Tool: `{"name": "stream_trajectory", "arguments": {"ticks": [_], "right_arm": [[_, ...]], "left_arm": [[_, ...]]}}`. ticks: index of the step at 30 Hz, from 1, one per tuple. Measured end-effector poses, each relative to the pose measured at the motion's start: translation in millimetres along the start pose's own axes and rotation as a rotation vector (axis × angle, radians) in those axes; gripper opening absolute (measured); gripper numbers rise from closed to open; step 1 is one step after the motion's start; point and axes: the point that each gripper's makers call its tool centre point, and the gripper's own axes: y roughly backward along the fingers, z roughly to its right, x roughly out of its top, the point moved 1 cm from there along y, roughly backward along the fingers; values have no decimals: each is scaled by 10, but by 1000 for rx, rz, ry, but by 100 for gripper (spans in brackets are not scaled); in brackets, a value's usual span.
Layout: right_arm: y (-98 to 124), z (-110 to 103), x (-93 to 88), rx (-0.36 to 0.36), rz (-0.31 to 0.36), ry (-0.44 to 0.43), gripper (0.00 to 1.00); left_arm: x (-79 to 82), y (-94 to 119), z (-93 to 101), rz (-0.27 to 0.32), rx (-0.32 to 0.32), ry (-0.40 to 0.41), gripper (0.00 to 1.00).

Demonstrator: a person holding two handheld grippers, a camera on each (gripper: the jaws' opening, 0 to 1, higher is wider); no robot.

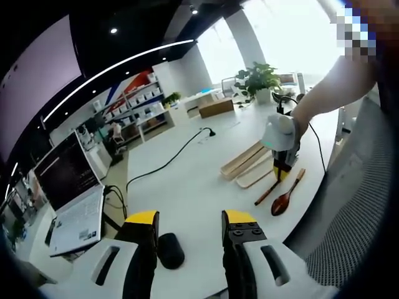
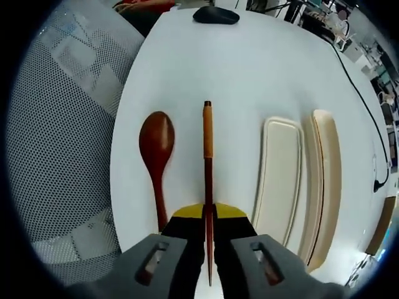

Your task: Arrange the utensils inside the cutlery case until each visible utensil rests in its matching compartment.

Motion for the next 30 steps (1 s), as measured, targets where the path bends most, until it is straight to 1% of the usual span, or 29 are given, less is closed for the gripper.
{"name": "stream_trajectory", "arguments": {"ticks": [1, 5, 8, 12, 15, 21, 25, 27, 30], "right_arm": [[-2, -7, 1, -4, -12, 31, 0], [0, -20, 6, -7, -29, 19, 0], [0, -36, 1, -6, -28, 12, 0], [1, -69, -6, -1, -30, 24, 0], [7, -93, -9, 13, -28, 7, 0], [0, -95, 0, 17, -43, 9, 1], [-3, -88, 1, 21, -53, -8, 1], [-7, -104, 6, 11, -70, 27, 1], [-7, -108, 4, 8, -74, 39, 1]], "left_arm": [[1, -1, 2, 0, -1, 0, 41], [3, -3, 7, -1, -3, -4, 41], [2, -1, 4, -2, -2, -3, 41], [1, 0, 6, -1, -3, -6, 41], [1, 1, 8, -1, -3, -6, 41], [4, 4, 13, -1, -7, -7, 41], [5, 5, 10, 0, -6, -7, 41], [6, 7, 11, 1, -8, -6, 41], [5, 7, 0, 3, -6, 5, 41]]}}
